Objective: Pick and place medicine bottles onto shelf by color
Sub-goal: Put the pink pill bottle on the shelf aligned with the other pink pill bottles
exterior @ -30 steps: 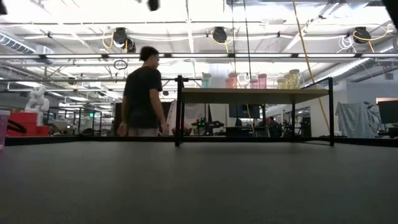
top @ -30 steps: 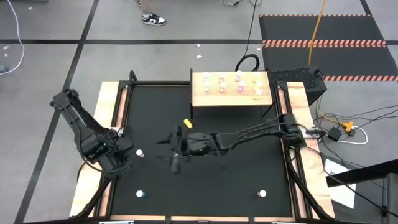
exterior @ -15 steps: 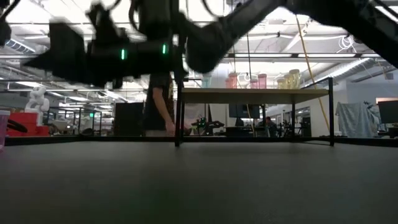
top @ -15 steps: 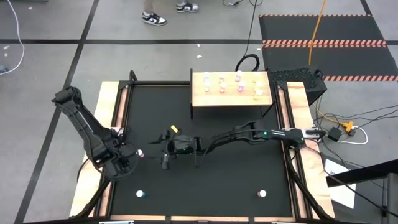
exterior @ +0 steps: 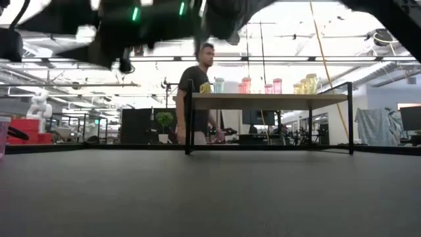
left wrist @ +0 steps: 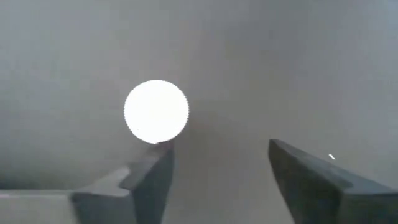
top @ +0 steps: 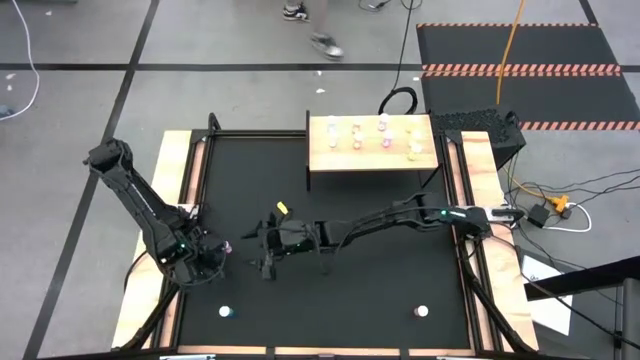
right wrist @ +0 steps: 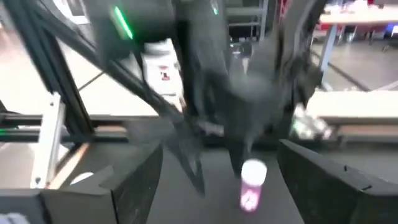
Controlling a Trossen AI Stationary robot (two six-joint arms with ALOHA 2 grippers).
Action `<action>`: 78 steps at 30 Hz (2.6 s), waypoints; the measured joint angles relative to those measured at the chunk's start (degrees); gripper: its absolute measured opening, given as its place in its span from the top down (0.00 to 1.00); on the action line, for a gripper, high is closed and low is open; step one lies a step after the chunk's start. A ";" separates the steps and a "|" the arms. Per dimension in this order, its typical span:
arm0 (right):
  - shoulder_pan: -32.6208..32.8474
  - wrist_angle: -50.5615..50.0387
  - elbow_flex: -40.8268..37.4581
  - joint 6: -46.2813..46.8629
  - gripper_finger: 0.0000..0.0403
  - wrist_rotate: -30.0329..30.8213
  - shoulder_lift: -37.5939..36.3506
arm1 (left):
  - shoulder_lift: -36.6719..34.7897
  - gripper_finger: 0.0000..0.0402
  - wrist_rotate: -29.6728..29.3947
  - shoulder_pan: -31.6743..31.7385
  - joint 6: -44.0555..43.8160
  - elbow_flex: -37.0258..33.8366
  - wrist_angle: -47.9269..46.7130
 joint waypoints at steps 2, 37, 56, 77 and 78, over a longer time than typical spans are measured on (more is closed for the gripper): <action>0.29 -3.94 0.02 -2.55 0.23 0.06 -3.66 | 0.33 0.29 -0.52 0.02 -3.27 -2.57 2.52; 1.34 -20.01 -0.02 -10.61 0.23 3.17 -16.88 | 0.99 0.75 -8.36 0.07 -1.60 -13.10 11.67; 3.12 -34.00 -0.07 1.23 0.23 -4.57 -18.54 | 1.07 0.74 -8.85 8.98 45.27 6.71 20.61; -0.24 -33.78 -0.02 -4.73 0.30 -0.35 -19.08 | 1.05 0.74 0.32 29.98 74.54 10.47 34.28; -0.24 -33.97 -0.02 -4.77 0.32 -0.83 -19.08 | 1.05 0.74 0.30 30.01 74.54 10.47 34.28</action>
